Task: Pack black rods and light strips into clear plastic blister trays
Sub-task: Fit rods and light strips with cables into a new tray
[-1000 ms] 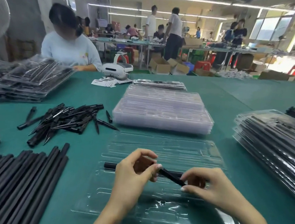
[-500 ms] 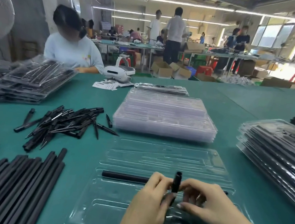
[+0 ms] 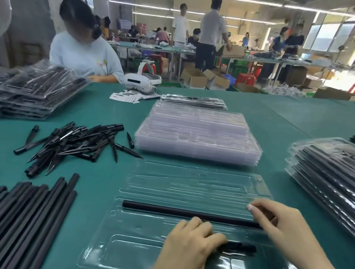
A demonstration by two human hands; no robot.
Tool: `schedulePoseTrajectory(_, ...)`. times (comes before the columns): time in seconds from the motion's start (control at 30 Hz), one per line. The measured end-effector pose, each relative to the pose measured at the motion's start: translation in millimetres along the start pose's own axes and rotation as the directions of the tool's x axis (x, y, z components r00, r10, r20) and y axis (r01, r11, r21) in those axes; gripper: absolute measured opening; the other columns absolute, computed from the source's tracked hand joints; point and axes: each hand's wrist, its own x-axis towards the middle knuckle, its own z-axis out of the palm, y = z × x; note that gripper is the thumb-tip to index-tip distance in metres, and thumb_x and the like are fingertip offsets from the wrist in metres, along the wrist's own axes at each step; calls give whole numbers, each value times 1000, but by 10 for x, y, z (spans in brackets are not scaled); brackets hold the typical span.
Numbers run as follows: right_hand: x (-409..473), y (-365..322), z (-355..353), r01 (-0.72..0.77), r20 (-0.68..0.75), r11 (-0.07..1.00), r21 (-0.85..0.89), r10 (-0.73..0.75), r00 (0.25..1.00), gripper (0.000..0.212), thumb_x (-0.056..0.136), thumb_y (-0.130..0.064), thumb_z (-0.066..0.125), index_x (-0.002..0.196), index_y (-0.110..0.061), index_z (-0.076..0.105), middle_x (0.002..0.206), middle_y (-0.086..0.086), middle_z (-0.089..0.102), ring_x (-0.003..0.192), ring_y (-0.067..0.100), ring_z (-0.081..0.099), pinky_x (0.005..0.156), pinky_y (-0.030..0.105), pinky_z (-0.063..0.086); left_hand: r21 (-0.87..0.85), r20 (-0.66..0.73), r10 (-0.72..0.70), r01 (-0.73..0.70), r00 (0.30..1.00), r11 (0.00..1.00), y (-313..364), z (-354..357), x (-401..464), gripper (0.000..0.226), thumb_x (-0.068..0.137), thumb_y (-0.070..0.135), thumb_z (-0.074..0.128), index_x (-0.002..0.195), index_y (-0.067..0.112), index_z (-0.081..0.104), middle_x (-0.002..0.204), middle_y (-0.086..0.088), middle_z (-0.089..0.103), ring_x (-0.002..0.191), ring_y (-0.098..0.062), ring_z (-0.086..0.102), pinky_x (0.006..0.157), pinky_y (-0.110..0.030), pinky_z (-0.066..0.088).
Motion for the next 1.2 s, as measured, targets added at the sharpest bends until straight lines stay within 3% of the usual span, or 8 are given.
schedulePoseTrajectory(0.17,-9,-43,68,88,83,994,-59,-83,993,9,87,-43,60,79,-40,63,78,-24,64,71,3,58,62,26,48,-9,61,19,-18,998,1000,18,15,-8,35,44,38,86,75,45,72,76,21,61,63,-1,57,55,-10,41)
schedulePoseTrajectory(0.47,-4,-143,147,249,309,968,-13,-233,922,16,83,-54,58,90,-41,63,86,-21,63,73,6,59,64,22,48,-8,44,6,-6,999,1000,15,55,-72,17,62,51,72,78,45,68,77,24,60,71,5,56,63,-12,42)
schedulePoseTrajectory(0.63,11,-179,138,293,377,955,51,-290,880,30,74,-63,62,94,-42,64,87,-13,58,66,7,56,59,18,44,-210,110,-106,128,988,969,-142,-79,-50,26,92,39,51,116,38,61,115,17,55,109,-3,45,94,-21,30)
schedulePoseTrajectory(0.73,15,-176,125,298,413,954,24,-281,866,32,70,-67,63,92,-45,64,85,-11,60,70,8,56,60,16,43,-286,2,-288,277,958,918,-477,-252,-21,27,94,34,52,120,36,57,115,19,56,111,1,46,101,-24,30)
schedulePoseTrajectory(0.87,31,-172,119,294,425,956,18,-273,863,34,68,-71,60,89,-45,66,81,-12,61,68,7,57,59,13,42,-219,-112,-603,573,790,790,-1139,-568,-73,28,92,26,57,119,31,58,101,12,59,103,-10,54,98,-35,40)
schedulePoseTrajectory(1.0,25,-198,124,286,427,958,8,-262,865,32,69,-70,58,91,-47,64,83,-15,62,71,8,59,61,14,44,-13,-84,-802,804,591,594,-1870,-864,-305,35,93,27,54,127,21,52,114,-1,58,113,-23,50,97,-39,40)
schedulePoseTrajectory(1.1,35,-193,149,296,427,955,14,-273,862,34,71,-71,52,96,-50,61,86,-15,63,74,9,59,63,17,46,300,-88,-863,839,498,454,-2349,-1062,-666,39,97,28,46,135,15,43,134,-10,45,127,-29,37,102,-44,34)
schedulePoseTrajectory(1.2,43,-178,200,296,426,955,11,-272,863,23,76,-64,54,97,-54,56,85,-17,62,72,9,58,63,18,46,426,-167,-920,867,354,257,-2697,-1308,-1170,37,99,24,41,133,10,42,136,-15,40,127,-33,34,102,-45,34)
